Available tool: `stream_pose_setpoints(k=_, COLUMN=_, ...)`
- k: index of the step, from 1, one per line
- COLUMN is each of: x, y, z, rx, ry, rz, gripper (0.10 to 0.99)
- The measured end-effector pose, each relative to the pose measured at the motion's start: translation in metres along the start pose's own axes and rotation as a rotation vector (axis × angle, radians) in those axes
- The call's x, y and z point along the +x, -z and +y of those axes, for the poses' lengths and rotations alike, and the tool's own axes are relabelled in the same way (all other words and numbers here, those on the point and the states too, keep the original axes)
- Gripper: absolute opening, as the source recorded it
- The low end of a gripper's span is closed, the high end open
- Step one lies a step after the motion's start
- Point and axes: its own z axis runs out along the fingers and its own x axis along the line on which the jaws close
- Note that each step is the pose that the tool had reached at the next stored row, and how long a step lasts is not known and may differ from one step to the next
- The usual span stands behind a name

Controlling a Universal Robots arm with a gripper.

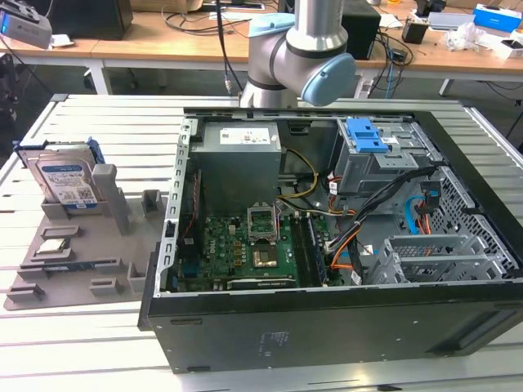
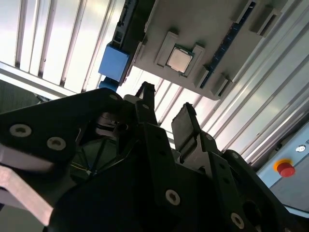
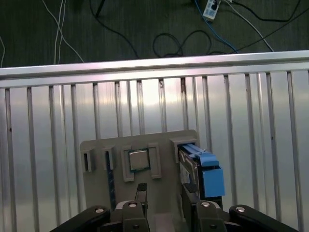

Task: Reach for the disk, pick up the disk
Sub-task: 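Pick up the disk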

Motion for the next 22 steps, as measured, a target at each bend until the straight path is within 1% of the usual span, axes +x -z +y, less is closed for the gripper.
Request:
stream_pose_setpoints(k=3, x=-0.0067, y=0.0, z=0.0004, rx=0.0, ry=0.0, rz=0.0, gripper=0.424)
stream_pose_setpoints(k=8, x=-0.0139, y=-0.0005, z=0.0004, rx=0.0, ry=0.0, rz=-0.0001, gripper=0.424)
stream_pose_setpoints(k=11, x=-0.0184, y=-0.002, z=-0.0022, rx=0.0, ry=0.0, rz=0.0, gripper=0.424)
stream_pose_setpoints(k=13, x=-0.0227, y=-0.0053, z=-0.005, rx=-0.001, ry=0.0, rz=0.0007, gripper=0.424)
stream_pose_setpoints(k=16, x=-0.0263, y=-0.0098, z=-0.0074, rx=-0.002, ry=0.0, rz=0.0011, gripper=0.424)
stream_pose_setpoints(k=17, x=-0.0284, y=-0.0127, z=-0.0085, rx=-0.002, ry=0.001, rz=0.0011, gripper=0.424)
stream_pose_setpoints(k=22, x=-0.0419, y=-0.0228, z=-0.0102, rx=-0.002, ry=0.002, rz=0.0013, gripper=0.424)
